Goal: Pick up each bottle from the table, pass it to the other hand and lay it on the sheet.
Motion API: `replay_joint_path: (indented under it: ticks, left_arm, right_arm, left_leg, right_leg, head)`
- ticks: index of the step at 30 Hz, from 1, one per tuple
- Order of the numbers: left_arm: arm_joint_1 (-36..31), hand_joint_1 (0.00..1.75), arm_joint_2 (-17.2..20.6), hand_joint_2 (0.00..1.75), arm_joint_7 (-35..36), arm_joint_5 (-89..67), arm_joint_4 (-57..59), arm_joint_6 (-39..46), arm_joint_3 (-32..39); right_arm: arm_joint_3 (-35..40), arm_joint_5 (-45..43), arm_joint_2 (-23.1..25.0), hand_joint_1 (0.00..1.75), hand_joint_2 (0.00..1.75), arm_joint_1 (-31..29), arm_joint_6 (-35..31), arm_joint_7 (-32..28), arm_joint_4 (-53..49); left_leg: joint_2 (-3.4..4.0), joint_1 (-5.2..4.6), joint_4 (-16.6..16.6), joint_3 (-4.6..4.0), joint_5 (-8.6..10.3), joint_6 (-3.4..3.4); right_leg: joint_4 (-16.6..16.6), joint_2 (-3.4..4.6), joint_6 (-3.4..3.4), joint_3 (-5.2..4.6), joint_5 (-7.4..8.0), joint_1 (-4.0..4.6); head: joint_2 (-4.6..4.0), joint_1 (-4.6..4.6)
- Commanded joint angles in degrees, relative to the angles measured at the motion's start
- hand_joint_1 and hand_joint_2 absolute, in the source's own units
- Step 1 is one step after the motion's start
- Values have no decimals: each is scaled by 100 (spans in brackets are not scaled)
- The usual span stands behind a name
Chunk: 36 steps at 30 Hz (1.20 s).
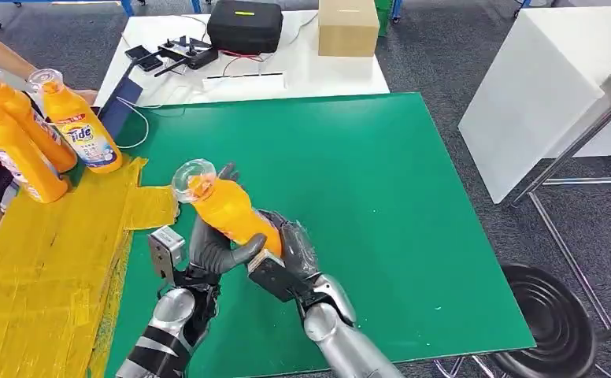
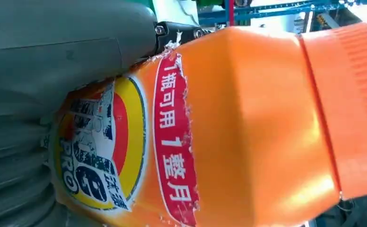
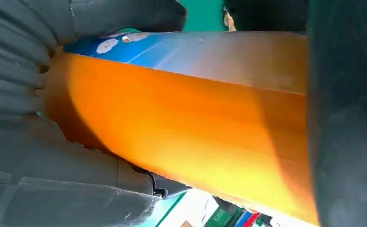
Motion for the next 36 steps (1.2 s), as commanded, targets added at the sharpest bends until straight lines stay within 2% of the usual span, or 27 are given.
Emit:
replay_joint_path:
  ticks: [1,14,20,22,25,26,27,28,29,35,36]
  left_arm:
    - [-253,175,-35,175,-3,57,260,55,-54]
    - [-177,175,-4,175,-75,-3,43,346,32]
    - [-100,175,-46,175,-158,-288,-170,827,64]
    - [-74,175,-50,175,-161,-417,-243,1045,73]
    - [-80,175,63,175,-110,-1706,-331,2487,6]
    - [-176,175,168,175,113,-2760,-222,3332,-67]
    - [-238,175,206,175,327,-3489,-152,3831,-80]
    - [-100,175,-65,175,561,-4929,-587,3880,744]
    - [-73,175,-186,175,484,-5561,-557,3880,836]
    - [-73,175,-186,175,484,-5561,-557,3880,836]
    - [-73,175,-186,175,484,-5561,-557,3880,836]
  right_arm:
    - [335,30,-113,175,175,-222,-23,-4,420]
    - [220,70,-301,175,175,-109,-63,43,72]
    - [162,118,-281,171,175,-23,-122,39,0]
    - [146,141,-271,0,175,25,-221,28,-96]
    - [87,-145,-371,0,175,234,19,34,-712]
    - [70,-329,-433,0,175,321,193,55,-1010]
    - [70,-411,-479,0,175,361,274,75,-1184]
    - [90,-433,-525,0,0,388,295,74,-1330]
    - [104,-433,-549,0,0,403,304,74,-1392]
    - [104,-433,-549,0,0,403,304,74,-1392]
    - [104,-433,-549,0,0,403,304,74,-1392]
  left_leg:
    - [-18,9,4,21,-9,-10]
    - [-18,5,0,12,-3,-6]
    - [-19,6,2,15,-6,-8]
    - [-21,8,3,19,-8,-9]
    - [-18,7,1,16,-7,-8]
    - [-16,6,1,8,-4,-7]
    - [-25,8,4,11,-6,-9]
    - [-20,4,1,6,-2,-7]
    - [-23,6,3,11,-6,-9]
    - [-19,9,8,21,-13,-10]
    - [-7,4,2,4,-3,-5]
  right_leg:
    - [1,-7,-5,26,-11,7]
    - [-3,-10,-2,17,-6,4]
    - [-1,-10,-3,20,-9,5]
    - [0,-11,-4,23,-11,6]
    - [-2,-9,-4,19,-9,6]
    - [-2,-9,-3,12,-6,5]
    - [0,-16,-4,18,-10,7]
    - [0,-13,-3,9,-6,3]
    - [2,-13,-4,16,-10,5]
    - [3,-6,-3,27,-14,6]
    - [-1,-1,-2,6,-2,2]
  head:
    - [0,-2]
    - [0,-2]
    - [2,0]
    - [2,-2]
    - [0,-2]
    - [0,0]
    - [0,0]
    - [0,-2]
    - [0,0]
    - [2,0]
    - [0,0]
